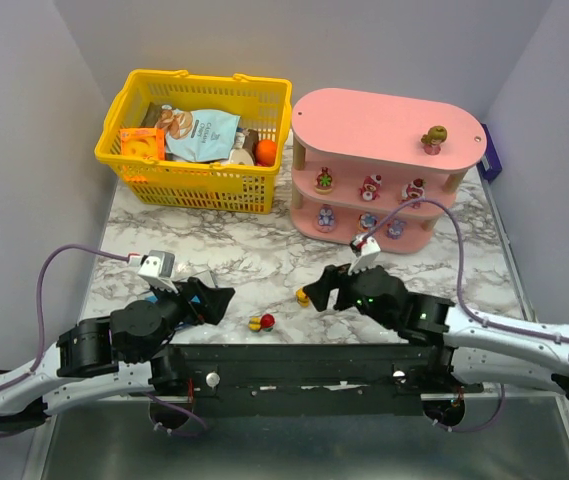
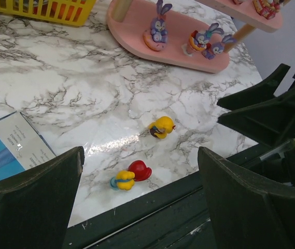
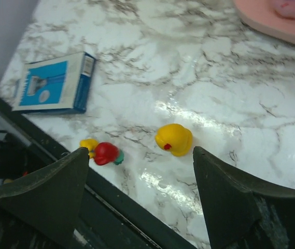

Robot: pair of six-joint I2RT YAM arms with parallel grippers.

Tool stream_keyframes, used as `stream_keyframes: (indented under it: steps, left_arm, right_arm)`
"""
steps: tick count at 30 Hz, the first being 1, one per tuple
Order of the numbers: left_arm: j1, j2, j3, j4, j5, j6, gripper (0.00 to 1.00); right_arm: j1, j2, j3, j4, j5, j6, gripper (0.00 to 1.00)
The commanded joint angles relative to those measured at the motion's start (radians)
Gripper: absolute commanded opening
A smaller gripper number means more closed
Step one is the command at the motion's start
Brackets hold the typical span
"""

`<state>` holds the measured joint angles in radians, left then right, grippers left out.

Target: Place and organize the plastic toys onto the shelf

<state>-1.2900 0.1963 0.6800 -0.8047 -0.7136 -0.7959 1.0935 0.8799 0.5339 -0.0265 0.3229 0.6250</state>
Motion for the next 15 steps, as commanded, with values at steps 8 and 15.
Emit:
stream_keyframes:
  steps: [8,15]
  left_arm:
    - [-0.011,-0.005,-0.003,-0.013,-0.027,-0.031,0.99]
    - [-0.018,-0.018,-0.005,-0.011,-0.029,-0.031,0.99]
  right_arm:
    - [0.203,0.435,0.206,-0.037,0.391,0.347,0.32]
    - [0.209,0.502,0.135,0.063,0.255,0.370,0.02]
